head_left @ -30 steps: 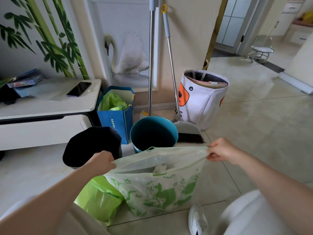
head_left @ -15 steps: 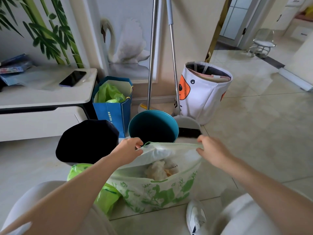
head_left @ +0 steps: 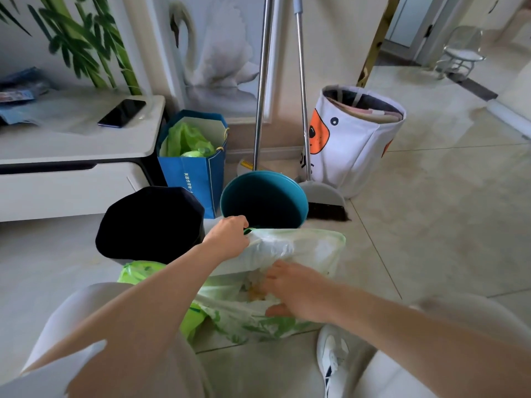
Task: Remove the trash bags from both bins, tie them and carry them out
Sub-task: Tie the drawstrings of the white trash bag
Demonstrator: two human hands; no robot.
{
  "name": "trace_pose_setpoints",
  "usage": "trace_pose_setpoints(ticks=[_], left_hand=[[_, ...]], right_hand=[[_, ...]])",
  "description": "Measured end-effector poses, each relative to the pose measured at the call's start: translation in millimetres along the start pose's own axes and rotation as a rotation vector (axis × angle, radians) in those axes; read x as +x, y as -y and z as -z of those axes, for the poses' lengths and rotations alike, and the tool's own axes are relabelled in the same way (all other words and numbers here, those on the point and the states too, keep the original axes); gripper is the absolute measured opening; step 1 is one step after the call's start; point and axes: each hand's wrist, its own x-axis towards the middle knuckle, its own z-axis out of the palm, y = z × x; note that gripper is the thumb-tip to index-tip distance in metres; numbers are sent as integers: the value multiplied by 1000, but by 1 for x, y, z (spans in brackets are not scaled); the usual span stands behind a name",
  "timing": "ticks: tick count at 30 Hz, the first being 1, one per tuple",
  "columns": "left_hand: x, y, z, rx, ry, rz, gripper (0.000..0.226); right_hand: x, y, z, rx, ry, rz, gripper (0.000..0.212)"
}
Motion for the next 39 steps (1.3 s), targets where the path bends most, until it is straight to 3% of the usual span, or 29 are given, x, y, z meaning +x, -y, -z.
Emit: trace_pose_setpoints(ticks=[5,8,12,16,22,27,31,37,39], left_hand=[[4,4,-7,-54,74,82,44],[5,2,-6,-106,89,70,39],[5,-3,-1,-139,76,2,16],[2,-11,8,-150,46,2,18],[-10,-24,29,-281,-132,5,14],[-28,-38,43,-297,-126,-52,16],[-42,-52,62,-378,-179,-92,14],[-72,-76,100,-762,-427,-258,8],[-81,-79,106,-816,-425,-312,9]], right_hand=[[8,3,-6,24,135,57,47],[11,4,-5,-5,146,55,23],[17,4,-1,-6,73,22,21],[25,-4,6,-39,-51,-68,23],[10,-19,37,-23,-232,-213,18],[-9,-22,61,37,-325,-367,16],[-28,-34,78,156,-541,-396,16],[-77,-32,118,484,-1238,-304,13],[-85,-28,123,616,-1320,-287,16]])
